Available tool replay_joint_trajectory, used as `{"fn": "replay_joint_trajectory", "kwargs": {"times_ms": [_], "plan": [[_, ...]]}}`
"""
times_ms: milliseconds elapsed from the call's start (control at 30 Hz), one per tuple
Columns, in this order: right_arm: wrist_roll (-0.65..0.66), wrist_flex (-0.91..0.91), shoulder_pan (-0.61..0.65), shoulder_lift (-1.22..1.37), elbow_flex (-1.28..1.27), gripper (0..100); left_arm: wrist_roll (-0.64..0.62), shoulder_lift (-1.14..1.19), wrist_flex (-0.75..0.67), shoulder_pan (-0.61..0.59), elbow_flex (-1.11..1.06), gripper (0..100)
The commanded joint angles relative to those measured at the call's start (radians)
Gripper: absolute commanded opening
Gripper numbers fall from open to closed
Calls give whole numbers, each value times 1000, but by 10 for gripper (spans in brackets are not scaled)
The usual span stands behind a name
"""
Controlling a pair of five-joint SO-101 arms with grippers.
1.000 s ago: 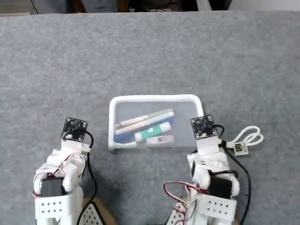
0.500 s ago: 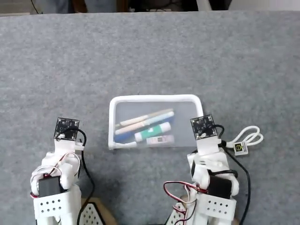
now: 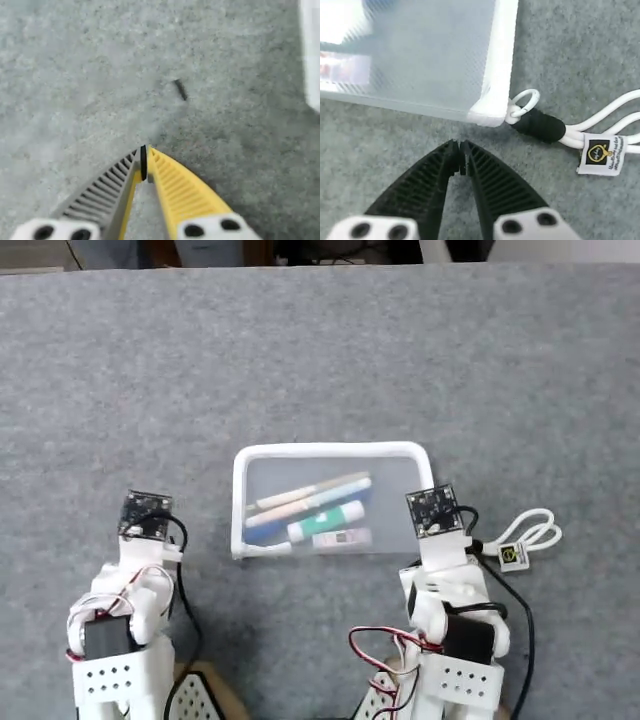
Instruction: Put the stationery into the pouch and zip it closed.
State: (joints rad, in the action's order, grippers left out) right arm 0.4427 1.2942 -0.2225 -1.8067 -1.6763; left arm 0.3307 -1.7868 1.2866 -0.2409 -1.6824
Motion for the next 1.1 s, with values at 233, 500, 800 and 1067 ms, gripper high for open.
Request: {"fn": "replay_joint_trajectory", "kwargs": {"times_ms": [233, 500, 800, 1067], "plan": [[5, 5, 5, -62, -8, 15, 6, -8, -20, 182, -18, 40], [5, 5, 5, -62, -8, 15, 6, -8, -20, 246, -18, 40], [5, 5, 5, -62, -8, 15, 6, -8, -20, 320, -18, 40], [5, 5, 5, -62, -8, 15, 6, -8, -20, 320, -18, 40]]}}
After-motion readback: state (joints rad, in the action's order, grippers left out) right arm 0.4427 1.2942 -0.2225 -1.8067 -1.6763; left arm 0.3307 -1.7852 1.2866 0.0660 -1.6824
